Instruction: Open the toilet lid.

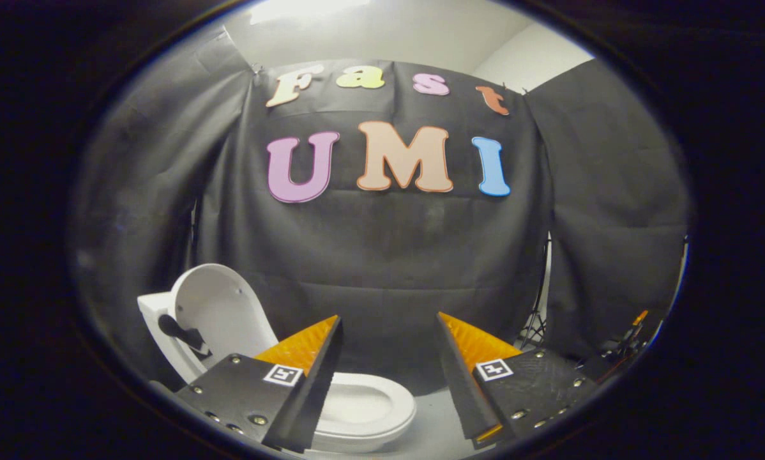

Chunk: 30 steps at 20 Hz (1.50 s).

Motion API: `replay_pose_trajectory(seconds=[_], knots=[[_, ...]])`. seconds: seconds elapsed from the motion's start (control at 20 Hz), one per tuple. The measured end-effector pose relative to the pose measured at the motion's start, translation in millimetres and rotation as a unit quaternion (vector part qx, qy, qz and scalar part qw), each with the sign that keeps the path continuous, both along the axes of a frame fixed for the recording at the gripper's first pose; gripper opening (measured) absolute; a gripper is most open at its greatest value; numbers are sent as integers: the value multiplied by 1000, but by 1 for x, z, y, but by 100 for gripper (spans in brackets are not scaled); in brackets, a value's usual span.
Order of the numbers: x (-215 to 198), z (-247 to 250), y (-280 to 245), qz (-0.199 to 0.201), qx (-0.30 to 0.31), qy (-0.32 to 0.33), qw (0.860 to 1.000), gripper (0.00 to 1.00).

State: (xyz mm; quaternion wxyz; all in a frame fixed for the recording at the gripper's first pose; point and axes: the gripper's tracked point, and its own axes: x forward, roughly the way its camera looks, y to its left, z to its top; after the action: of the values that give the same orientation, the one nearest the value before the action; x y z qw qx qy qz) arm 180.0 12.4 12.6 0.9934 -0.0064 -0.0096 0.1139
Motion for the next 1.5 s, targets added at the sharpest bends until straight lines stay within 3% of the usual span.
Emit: replay_pose_trajectory(seconds=[0.35,0.55,0.95,1.5], knots=[[59,12,-37,35,-4,-38,999,83],[80,12,-51,82,1,-33,996,83],[96,-6,-110,51,16,-13,998,83],[91,-9,-117,42,14,-8,999,83]])
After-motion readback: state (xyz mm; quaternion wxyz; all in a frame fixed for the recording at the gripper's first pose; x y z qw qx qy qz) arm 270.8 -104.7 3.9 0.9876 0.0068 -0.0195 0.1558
